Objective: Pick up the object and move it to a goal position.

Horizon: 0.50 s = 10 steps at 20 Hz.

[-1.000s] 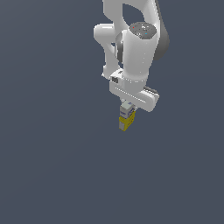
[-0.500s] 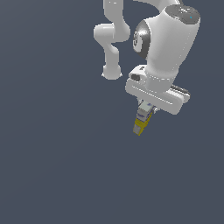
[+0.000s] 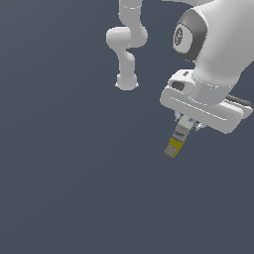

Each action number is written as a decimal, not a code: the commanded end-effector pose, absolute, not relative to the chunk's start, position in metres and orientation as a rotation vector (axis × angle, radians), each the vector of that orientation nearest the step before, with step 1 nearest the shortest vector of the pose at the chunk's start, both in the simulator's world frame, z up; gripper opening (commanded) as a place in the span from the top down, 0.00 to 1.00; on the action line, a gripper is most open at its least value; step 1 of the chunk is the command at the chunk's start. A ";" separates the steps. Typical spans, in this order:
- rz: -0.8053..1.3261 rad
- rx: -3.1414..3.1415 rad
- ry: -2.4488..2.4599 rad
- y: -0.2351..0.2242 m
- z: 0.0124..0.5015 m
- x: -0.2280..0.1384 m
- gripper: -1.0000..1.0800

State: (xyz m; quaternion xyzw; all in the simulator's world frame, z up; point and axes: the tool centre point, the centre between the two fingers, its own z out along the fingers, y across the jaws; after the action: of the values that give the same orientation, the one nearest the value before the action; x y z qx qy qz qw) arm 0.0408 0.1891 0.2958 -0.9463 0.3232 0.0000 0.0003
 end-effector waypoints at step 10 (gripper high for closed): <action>0.000 -2.972 1.016 0.228 0.320 0.070 1.00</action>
State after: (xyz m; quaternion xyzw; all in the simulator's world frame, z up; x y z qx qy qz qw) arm 0.0664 0.2241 0.3174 -0.9463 0.3232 0.0001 0.0003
